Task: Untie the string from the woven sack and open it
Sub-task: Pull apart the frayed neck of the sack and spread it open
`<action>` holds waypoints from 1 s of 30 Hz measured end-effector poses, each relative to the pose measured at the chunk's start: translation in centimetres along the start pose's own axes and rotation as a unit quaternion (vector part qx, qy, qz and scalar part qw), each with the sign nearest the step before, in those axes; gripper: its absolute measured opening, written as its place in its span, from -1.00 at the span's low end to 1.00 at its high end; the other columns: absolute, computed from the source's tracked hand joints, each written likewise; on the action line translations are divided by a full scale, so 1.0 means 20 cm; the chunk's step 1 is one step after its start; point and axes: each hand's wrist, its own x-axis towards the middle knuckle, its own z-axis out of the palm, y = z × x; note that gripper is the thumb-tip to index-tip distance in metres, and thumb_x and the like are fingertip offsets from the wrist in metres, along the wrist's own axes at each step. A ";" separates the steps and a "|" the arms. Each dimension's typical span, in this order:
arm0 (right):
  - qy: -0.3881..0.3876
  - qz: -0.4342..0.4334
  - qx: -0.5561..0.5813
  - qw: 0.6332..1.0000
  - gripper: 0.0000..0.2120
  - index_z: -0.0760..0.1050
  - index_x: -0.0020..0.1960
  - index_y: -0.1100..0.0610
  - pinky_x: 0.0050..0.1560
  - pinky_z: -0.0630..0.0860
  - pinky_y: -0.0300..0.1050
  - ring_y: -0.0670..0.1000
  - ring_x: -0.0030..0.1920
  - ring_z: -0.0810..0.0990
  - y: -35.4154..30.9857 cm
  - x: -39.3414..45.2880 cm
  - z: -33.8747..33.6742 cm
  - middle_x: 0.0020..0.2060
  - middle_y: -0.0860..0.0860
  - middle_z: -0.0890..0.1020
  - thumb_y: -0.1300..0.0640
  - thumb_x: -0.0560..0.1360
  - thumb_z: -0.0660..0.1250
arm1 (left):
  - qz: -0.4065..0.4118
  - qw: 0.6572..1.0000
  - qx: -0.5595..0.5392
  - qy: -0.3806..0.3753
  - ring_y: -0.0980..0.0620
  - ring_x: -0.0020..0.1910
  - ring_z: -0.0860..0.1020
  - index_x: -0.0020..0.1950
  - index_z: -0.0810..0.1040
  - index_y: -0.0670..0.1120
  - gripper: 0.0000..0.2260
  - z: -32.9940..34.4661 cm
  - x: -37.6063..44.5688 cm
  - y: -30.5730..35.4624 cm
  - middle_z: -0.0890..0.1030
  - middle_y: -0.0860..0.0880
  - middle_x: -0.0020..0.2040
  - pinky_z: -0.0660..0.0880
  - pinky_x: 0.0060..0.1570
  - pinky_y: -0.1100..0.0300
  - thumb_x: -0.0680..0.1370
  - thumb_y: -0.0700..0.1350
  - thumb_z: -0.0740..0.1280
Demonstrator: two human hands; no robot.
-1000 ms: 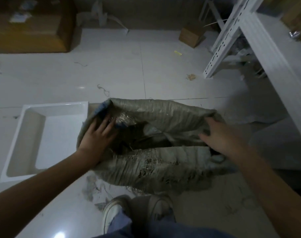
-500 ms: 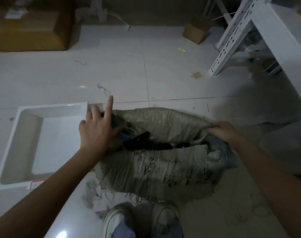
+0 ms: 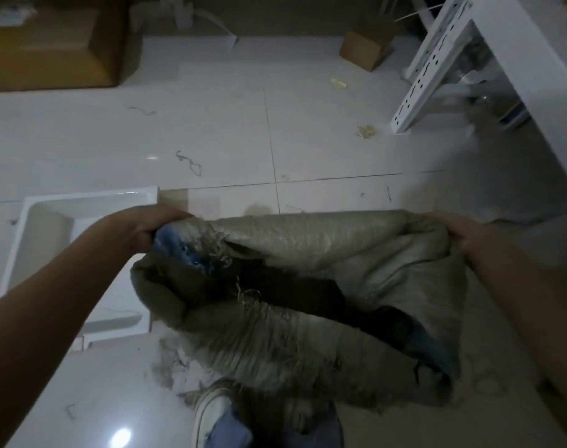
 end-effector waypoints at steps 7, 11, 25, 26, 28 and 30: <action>-0.026 0.015 -0.398 0.917 -0.77 0.51 0.09 0.33 -0.14 0.33 -0.18 0.04 -0.05 0.42 0.05 0.00 0.19 0.00 0.15 0.53 0.24 0.59 0.14 | 0.077 0.938 0.332 0.059 -0.14 0.04 0.53 0.16 0.52 -0.27 -0.53 0.16 0.08 -0.08 0.56 -0.19 0.07 0.45 0.02 0.09 0.52 0.13 0.27; -0.010 0.002 -0.351 0.936 -0.79 0.45 0.18 0.21 -0.04 0.23 -0.23 0.02 0.00 0.36 0.02 0.03 0.23 0.01 0.05 0.40 0.25 0.60 0.12 | 0.341 0.821 0.457 0.037 -0.10 0.43 0.24 0.49 0.10 -0.02 -0.11 0.58 -0.13 -0.12 0.22 -0.07 0.49 0.19 0.41 -0.13 0.32 0.39 0.30; 0.194 -0.017 -0.451 0.871 -0.01 -0.07 0.48 0.27 0.08 0.51 0.03 0.29 0.27 0.42 0.14 -0.33 0.69 0.37 0.29 0.29 -0.38 0.38 0.19 | 0.347 0.703 0.590 0.191 -0.20 -0.09 0.61 0.19 0.35 -0.15 -0.78 0.73 -0.01 0.00 0.60 -0.12 0.04 0.18 -0.43 0.14 0.56 -0.16 0.19; 0.193 0.015 -0.447 0.874 -0.03 -0.10 0.48 0.28 0.13 0.50 0.12 0.32 0.30 0.38 0.18 -0.28 0.71 0.39 0.31 0.25 -0.29 0.40 0.26 | 0.354 0.703 0.584 0.197 -0.19 -0.09 0.61 0.17 0.38 -0.15 -0.79 0.71 -0.02 0.01 0.61 -0.11 0.03 0.22 -0.39 0.15 0.55 -0.14 0.20; 0.197 0.058 -0.436 0.876 -0.18 -0.06 0.46 0.30 0.17 0.48 0.20 0.33 0.29 0.40 0.22 -0.21 0.67 0.36 0.30 0.30 -0.07 0.46 0.30 | 0.349 0.722 0.557 0.217 -0.19 -0.08 0.60 0.12 0.42 -0.16 -0.81 0.63 -0.02 0.02 0.61 -0.13 -0.01 0.27 -0.30 0.13 0.54 -0.14 0.20; 0.206 0.047 -0.453 0.866 -0.40 0.11 0.42 0.26 0.15 0.50 0.10 0.25 0.22 0.49 0.28 -0.19 0.57 0.28 0.24 0.44 0.13 0.49 0.29 | 0.326 0.756 0.517 0.236 -0.23 -0.06 0.59 0.10 0.47 -0.18 -0.82 0.52 0.00 0.02 0.62 -0.18 -0.01 0.33 -0.26 0.10 0.54 -0.18 0.17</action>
